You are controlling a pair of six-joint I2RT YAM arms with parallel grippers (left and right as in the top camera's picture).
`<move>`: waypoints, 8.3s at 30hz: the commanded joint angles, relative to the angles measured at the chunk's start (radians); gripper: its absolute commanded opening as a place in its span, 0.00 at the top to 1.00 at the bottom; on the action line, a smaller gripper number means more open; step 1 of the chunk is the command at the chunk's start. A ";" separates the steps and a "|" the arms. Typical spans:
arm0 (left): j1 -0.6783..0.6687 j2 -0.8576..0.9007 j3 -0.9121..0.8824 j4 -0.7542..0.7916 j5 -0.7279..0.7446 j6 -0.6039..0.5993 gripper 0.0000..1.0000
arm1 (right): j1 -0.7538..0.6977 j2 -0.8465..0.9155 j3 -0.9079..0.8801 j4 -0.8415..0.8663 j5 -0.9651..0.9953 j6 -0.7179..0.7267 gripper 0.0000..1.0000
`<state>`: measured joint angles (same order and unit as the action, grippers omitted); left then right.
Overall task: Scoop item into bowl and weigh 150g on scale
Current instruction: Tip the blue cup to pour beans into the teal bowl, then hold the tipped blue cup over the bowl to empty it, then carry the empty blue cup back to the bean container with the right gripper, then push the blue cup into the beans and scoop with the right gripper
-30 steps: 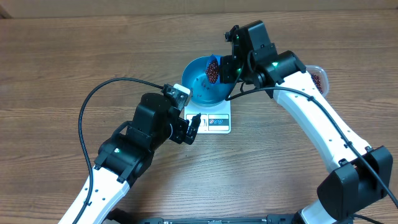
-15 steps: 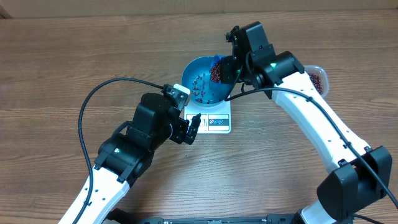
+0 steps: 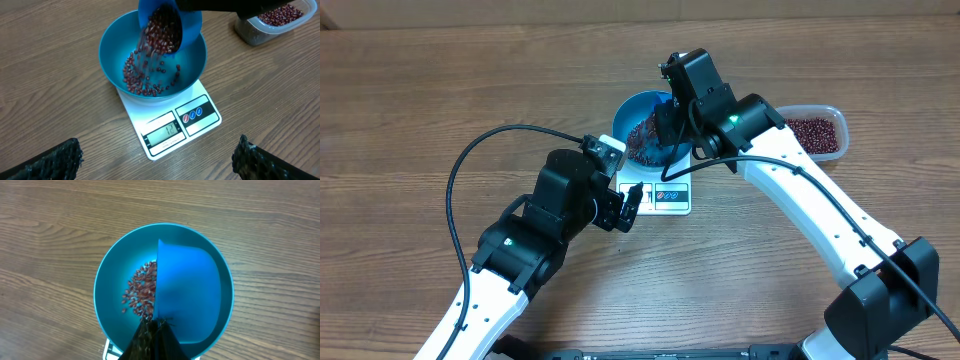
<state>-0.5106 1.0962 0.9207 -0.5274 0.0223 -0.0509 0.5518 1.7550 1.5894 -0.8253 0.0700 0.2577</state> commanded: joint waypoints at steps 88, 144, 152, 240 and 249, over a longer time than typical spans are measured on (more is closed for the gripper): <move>0.000 0.003 -0.010 0.001 0.000 -0.009 0.01 | 0.183 -0.026 0.018 0.001 0.436 0.004 0.96; 0.000 0.003 -0.010 0.001 0.000 -0.009 0.00 | 0.124 -0.128 0.028 0.025 0.438 0.053 0.96; 0.000 0.003 -0.010 0.001 0.000 -0.009 0.00 | -0.023 -0.169 0.027 -0.059 0.580 0.053 0.96; 0.000 0.003 -0.010 0.001 0.000 -0.009 0.01 | -0.557 0.067 -0.246 0.096 -0.211 -0.103 0.96; 0.000 0.003 -0.010 0.001 0.000 -0.009 0.00 | -0.679 0.067 -0.246 0.087 -0.366 -0.130 0.96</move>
<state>-0.5106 1.0962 0.9207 -0.5274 0.0223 -0.0509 -0.1020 1.7996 1.3518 -0.7509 -0.2008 0.1509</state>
